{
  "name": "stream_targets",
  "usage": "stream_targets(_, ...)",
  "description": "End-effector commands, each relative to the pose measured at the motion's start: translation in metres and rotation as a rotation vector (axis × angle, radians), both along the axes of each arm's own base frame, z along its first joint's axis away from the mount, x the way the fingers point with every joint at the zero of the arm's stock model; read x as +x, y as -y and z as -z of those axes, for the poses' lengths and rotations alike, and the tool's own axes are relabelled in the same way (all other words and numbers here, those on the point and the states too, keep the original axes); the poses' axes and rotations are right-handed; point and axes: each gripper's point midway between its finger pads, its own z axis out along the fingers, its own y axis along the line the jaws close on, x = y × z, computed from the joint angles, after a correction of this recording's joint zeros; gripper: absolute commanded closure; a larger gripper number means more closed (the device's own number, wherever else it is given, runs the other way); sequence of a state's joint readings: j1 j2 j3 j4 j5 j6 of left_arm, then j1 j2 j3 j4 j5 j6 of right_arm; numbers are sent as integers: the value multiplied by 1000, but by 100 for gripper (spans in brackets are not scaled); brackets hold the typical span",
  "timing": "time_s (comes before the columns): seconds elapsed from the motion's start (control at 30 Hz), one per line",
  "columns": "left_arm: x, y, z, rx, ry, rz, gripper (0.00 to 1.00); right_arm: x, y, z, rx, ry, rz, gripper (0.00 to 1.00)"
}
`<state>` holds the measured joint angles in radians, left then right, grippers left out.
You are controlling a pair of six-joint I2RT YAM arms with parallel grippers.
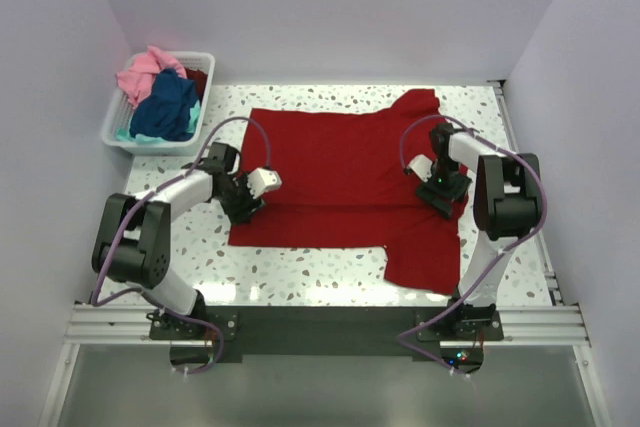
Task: Fold and stack the t-shirts
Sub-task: Flatten the tshirt out
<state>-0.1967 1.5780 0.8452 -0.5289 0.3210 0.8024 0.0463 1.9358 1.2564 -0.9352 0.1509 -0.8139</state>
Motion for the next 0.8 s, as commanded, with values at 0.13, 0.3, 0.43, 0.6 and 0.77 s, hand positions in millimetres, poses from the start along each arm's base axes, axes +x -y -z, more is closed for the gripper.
stream_targets(0.13, 31, 12, -11, -46, 14, -23, 43, 61, -11, -26, 112, 141, 9, 23)
stream_targets(0.3, 4, 21, -60, -121, 62, 68, 41, 16, -15, -74, 175, 138, -104, 23)
stream_targets(0.43, -18, 18, -69, -121, 59, 119, 41, -21, -13, -74, 170, 108, -166, 30)
stream_targets(0.6, -35, 11, -56, -95, 52, 131, 41, -49, -18, -51, 179, 67, -196, 37)
stream_targets(0.77, -39, 11, -49, -99, 41, 118, 41, -66, -18, -21, 162, 41, -221, 39)
